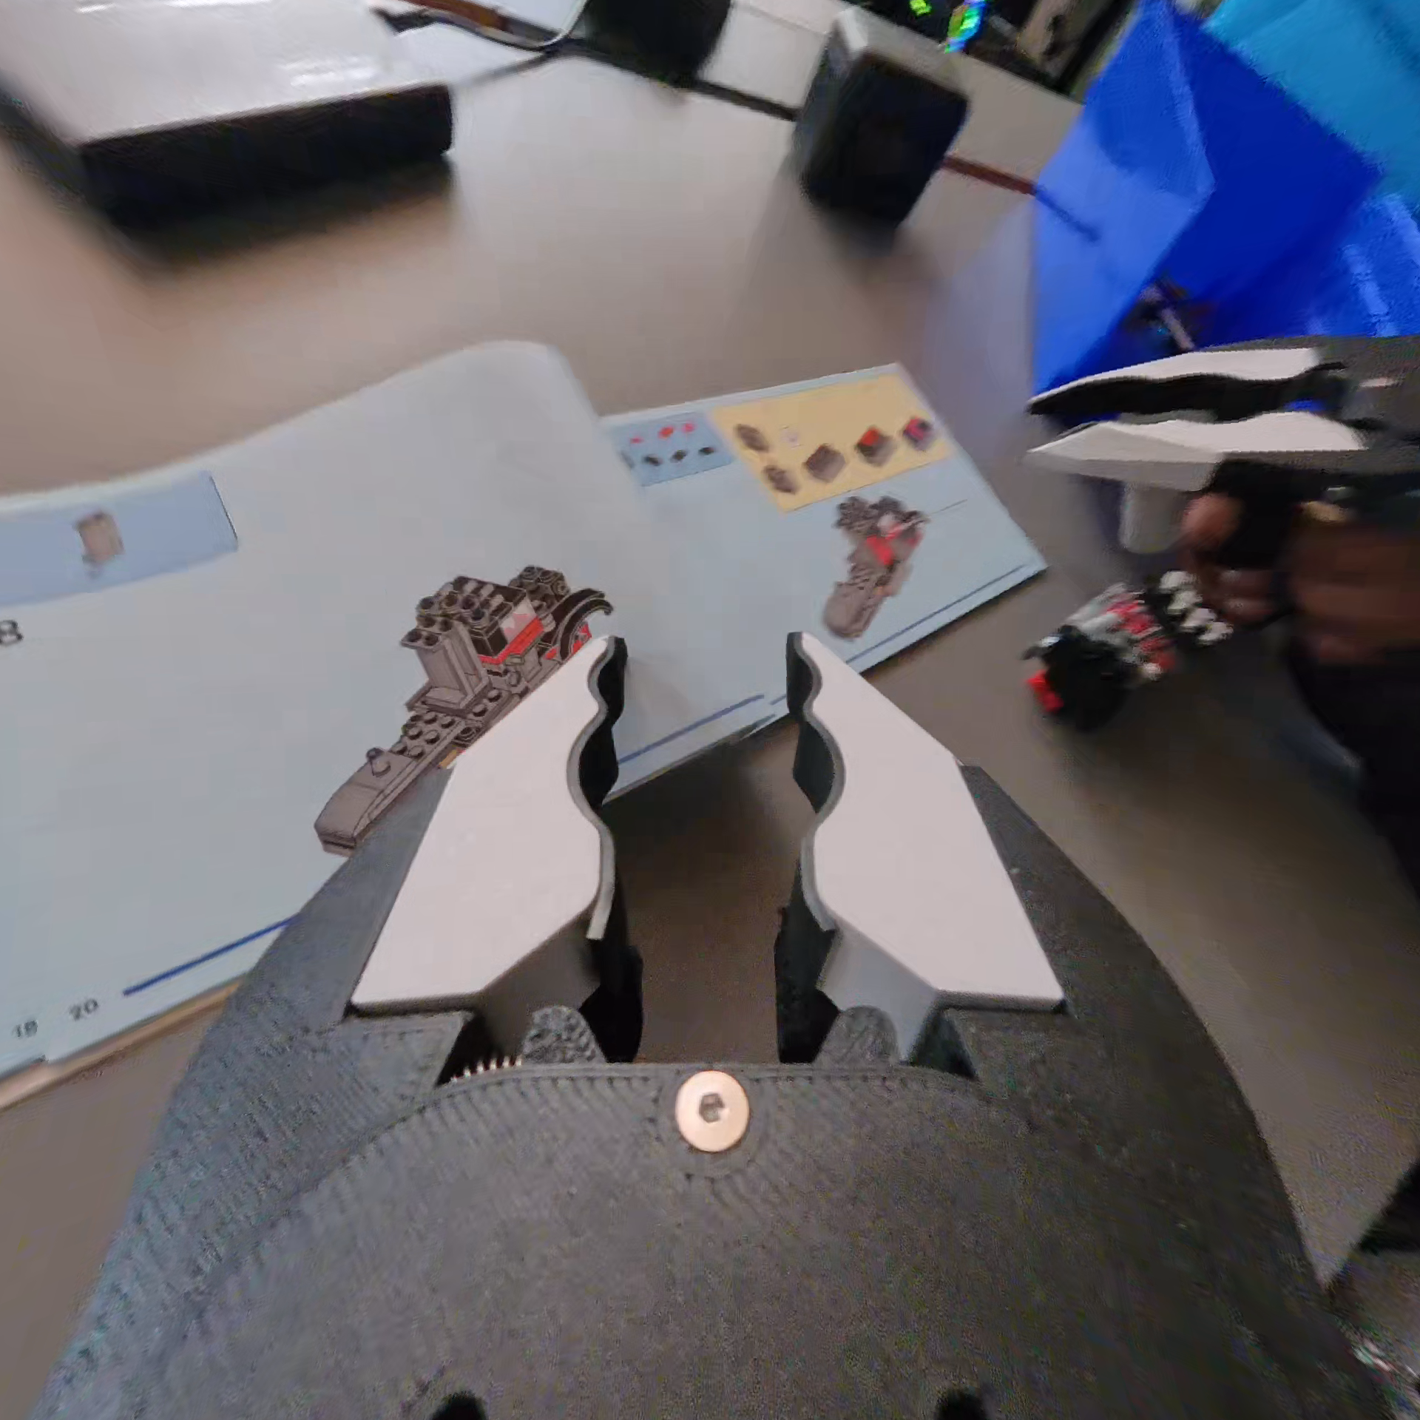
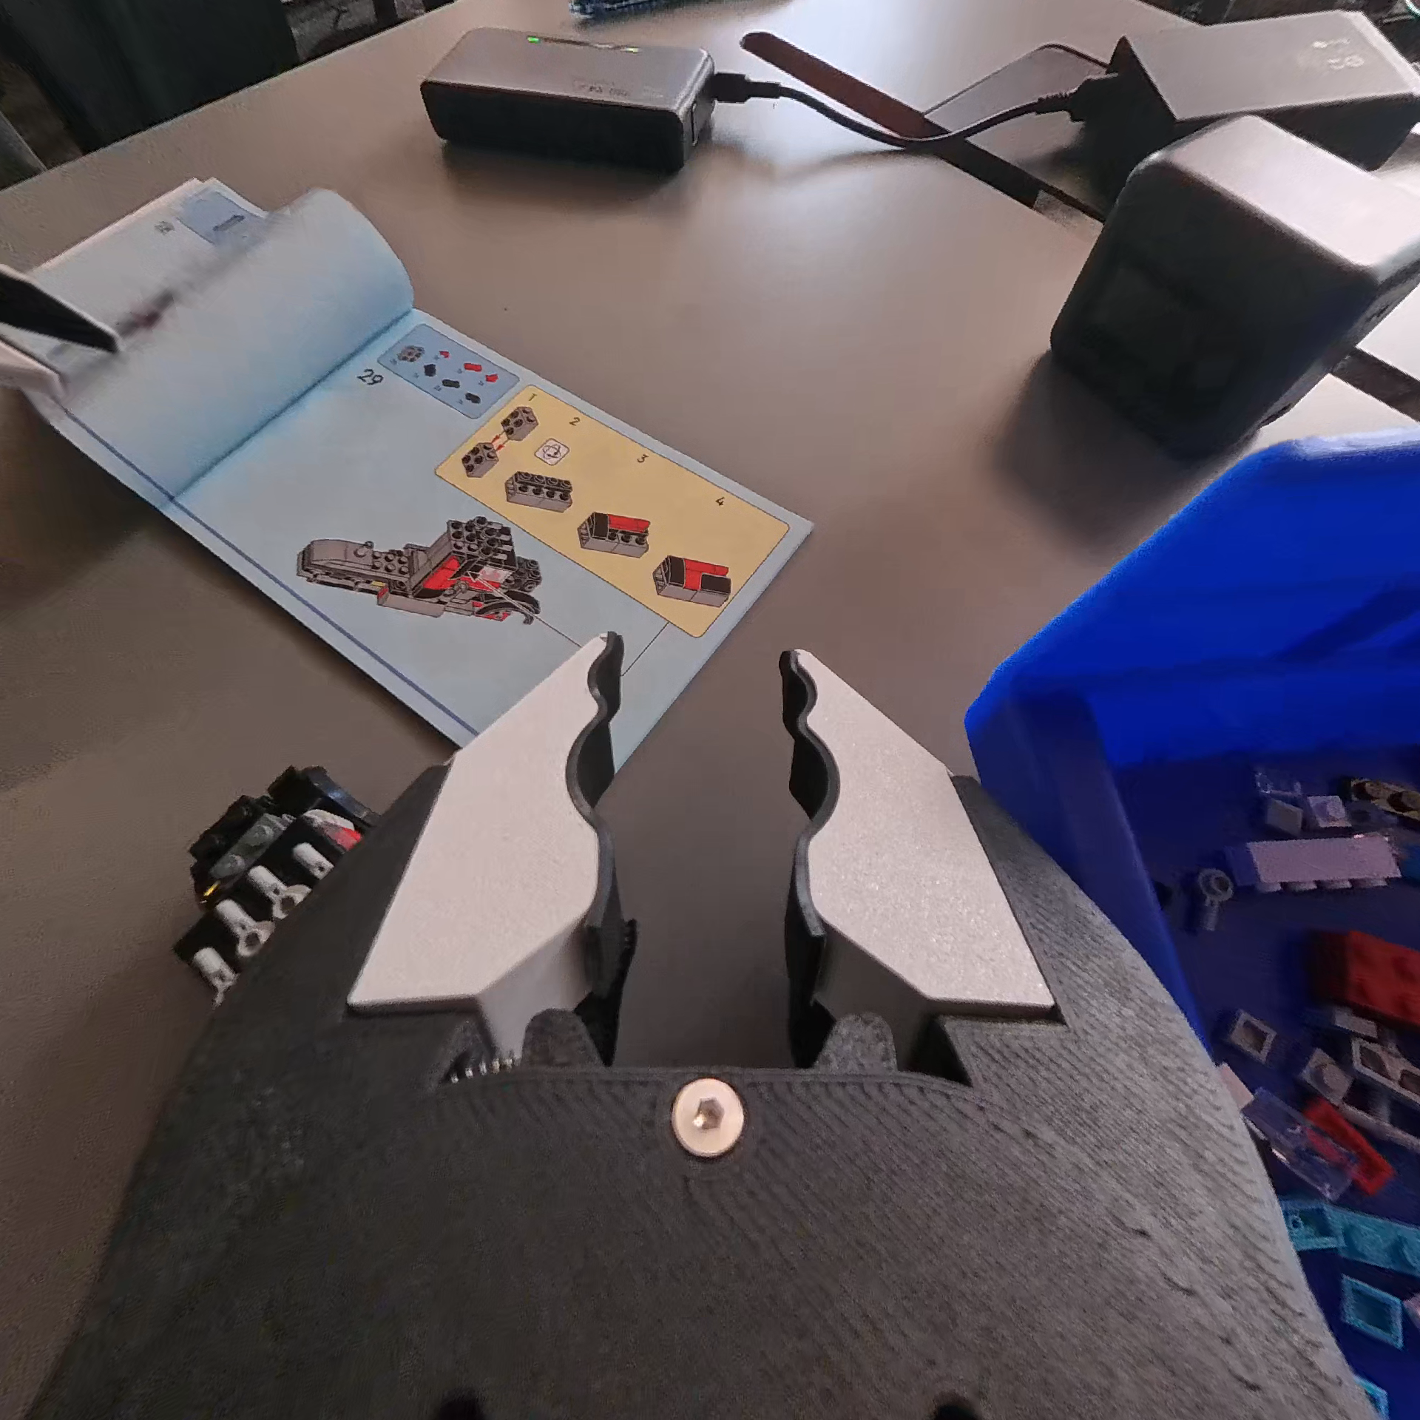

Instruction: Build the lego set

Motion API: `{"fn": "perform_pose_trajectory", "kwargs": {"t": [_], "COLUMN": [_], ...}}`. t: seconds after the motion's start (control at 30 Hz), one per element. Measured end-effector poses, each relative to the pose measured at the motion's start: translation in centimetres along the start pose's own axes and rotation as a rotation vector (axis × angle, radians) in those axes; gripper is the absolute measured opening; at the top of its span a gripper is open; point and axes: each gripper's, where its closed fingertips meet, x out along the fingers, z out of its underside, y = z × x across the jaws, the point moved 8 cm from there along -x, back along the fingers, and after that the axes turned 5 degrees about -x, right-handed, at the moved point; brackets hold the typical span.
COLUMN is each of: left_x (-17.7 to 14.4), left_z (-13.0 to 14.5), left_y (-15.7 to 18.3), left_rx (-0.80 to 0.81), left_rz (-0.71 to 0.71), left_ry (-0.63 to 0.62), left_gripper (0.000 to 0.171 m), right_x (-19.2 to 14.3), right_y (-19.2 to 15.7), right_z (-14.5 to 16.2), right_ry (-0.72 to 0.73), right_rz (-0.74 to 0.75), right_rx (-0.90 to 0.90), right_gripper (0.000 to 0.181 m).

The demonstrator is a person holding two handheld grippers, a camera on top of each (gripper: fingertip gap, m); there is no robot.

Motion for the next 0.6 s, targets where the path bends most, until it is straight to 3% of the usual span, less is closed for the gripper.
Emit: {"fn": "perform_pose_trajectory", "kwargs": {"t": [0.17,0.33,0.47,0.6], "left_x": [-1.3,-1.9,-1.7,2.0], "left_z": [1.2,0.8,-3.0,-9.3], "left_y": [-1.4,-0.6,2.5,8.3], "left_rx": [-0.098,-0.082,-0.031,0.004], "left_rz": [-0.027,0.016,0.118,0.257], "left_ry": [0.032,0.064,0.140,0.237], "left_gripper": [0.044,0.046,0.047,0.047], "right_x": [0.0,0.1,-0.1,-0.3], "right_y": [0.0,-0.2,-0.1,-0.2], "right_z": [0.0,0.0,0.0,-0.1], "right_ry": [0.003,-0.006,0.010,0.033], "right_rz": [-0.016,-0.013,-0.008,0.006], "right_rx": [0.002,-0.019,-0.012,-0.020], "right_gripper": [0.044,0.044,0.044,0.044]}}
